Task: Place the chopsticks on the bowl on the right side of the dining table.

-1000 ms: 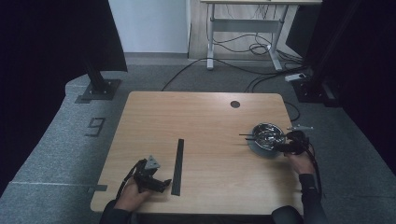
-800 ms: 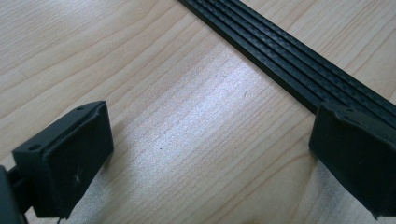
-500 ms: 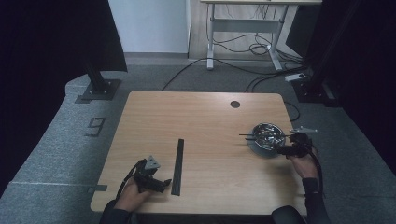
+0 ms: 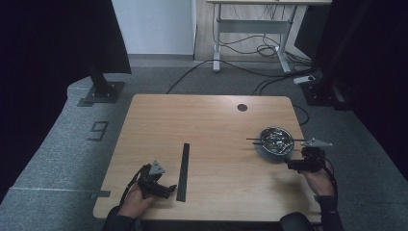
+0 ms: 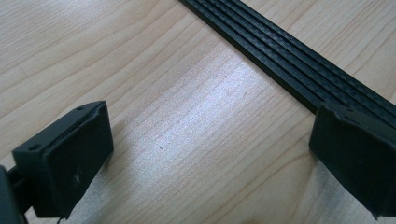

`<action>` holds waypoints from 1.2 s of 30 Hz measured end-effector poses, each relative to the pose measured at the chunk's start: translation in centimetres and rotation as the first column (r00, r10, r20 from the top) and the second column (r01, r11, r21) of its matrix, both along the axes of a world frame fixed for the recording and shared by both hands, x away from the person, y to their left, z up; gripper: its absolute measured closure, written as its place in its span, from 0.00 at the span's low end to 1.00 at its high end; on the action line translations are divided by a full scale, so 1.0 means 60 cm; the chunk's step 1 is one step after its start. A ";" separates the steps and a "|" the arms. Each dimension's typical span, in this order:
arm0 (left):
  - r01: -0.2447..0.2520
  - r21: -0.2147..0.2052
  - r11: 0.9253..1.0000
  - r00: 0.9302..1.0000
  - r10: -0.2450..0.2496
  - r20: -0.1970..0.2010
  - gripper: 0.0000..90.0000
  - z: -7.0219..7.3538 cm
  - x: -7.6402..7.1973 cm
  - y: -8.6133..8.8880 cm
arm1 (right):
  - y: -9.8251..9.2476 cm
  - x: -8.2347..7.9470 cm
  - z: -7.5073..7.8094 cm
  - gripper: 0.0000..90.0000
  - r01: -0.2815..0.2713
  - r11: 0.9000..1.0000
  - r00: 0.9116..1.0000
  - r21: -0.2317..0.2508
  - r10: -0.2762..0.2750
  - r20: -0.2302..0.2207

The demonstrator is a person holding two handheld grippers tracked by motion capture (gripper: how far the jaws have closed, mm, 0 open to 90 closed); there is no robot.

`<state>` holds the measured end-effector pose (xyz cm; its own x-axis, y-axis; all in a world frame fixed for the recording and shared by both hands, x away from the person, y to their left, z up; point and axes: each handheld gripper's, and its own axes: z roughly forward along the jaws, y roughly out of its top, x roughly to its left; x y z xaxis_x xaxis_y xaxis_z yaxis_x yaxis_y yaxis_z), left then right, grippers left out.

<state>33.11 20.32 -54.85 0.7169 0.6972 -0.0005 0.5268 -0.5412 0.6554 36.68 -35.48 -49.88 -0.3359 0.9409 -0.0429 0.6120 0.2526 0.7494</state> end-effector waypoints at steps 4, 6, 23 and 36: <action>0.000 0.000 1.000 1.000 0.000 0.000 0.00 0.000 0.000 0.000 | 0.009 -0.016 -0.001 0.00 -0.039 0.999 0.999 0.000 0.039 -0.017; -0.001 -0.001 1.000 1.000 0.001 0.000 0.00 0.000 0.000 0.000 | 0.015 -0.023 -0.001 0.00 -0.055 0.998 0.998 -0.002 0.055 -0.025; -0.004 0.001 1.000 1.000 0.004 0.000 0.00 0.000 -0.001 0.000 | 0.073 -0.078 0.000 0.00 -0.185 0.983 0.982 -0.011 0.184 -0.049; -0.003 0.001 1.000 1.000 0.003 0.000 0.00 0.000 -0.001 0.000 | 0.148 -0.066 -0.001 0.00 -0.285 0.958 0.954 0.025 0.286 -0.091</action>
